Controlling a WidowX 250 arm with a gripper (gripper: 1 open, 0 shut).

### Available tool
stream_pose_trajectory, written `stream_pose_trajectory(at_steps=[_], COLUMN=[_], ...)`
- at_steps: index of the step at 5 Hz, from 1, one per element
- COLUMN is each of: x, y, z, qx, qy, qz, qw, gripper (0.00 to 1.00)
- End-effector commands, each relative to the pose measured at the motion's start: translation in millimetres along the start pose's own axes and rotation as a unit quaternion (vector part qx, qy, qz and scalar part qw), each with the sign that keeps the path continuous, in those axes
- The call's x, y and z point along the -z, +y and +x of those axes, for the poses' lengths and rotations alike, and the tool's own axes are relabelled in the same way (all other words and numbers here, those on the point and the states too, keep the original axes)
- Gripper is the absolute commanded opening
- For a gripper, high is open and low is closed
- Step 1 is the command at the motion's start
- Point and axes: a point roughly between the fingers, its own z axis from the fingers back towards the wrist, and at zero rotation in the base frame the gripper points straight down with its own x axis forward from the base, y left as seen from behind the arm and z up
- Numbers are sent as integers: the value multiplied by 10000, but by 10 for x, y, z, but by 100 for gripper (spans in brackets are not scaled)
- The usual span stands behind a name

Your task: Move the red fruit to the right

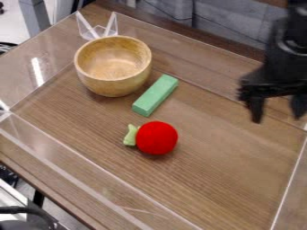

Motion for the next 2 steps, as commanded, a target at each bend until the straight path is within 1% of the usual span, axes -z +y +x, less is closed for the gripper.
stream_pose_trajectory(at_steps=[1,2], x=[-126,-50], y=[-376,-513], z=[175,274], qx=[-414,-599], qy=[-214,-363], qz=[-313,-338], qw=[9984,9970], gripper=[100,100])
